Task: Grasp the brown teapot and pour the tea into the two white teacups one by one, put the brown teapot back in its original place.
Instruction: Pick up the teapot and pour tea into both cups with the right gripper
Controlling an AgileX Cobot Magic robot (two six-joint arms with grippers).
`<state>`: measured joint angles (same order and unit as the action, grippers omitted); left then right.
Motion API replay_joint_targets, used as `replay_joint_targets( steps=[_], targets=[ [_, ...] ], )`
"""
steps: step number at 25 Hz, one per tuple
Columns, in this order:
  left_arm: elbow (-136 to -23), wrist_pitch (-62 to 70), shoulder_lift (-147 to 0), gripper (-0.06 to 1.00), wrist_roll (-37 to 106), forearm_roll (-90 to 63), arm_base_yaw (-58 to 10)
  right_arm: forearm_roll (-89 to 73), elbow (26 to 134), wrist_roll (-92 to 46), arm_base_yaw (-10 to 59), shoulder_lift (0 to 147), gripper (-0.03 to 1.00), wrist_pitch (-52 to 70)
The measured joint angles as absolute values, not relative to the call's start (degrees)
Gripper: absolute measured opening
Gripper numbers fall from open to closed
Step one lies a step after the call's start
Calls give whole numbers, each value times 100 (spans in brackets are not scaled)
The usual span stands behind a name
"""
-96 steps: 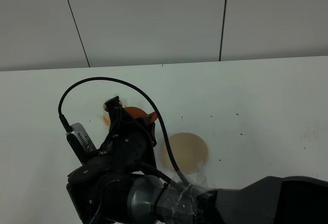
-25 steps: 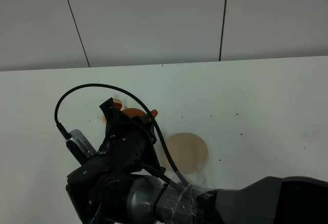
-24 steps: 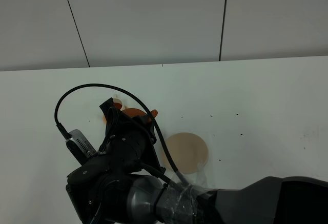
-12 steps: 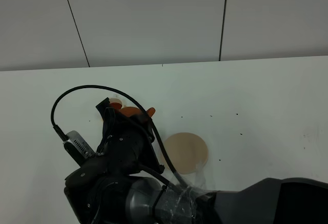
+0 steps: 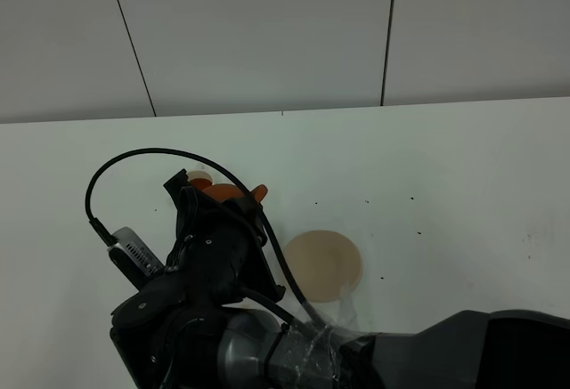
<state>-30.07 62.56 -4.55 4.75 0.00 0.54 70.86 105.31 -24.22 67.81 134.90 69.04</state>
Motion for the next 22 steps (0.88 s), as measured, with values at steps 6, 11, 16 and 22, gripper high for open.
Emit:
replay_joint_targets(
  steps=[6,11,16,22],
  targets=[
    [-3007,6256,-455,23,475,0,54,7086,10531,-2401,6781,13490,10,6904],
    [-3007,6256,-455,23,475,0,54,7086,10531,-2399,6781,13490,10,6904],
    [-3007,6256,-455,23,475,0,54,7086,10531,-2378,6781,13490,10,6904],
    [-3007,6256,-455,23,475,0,54,7090,10531,-2351,6781,13490,10,6904]
  ],
)
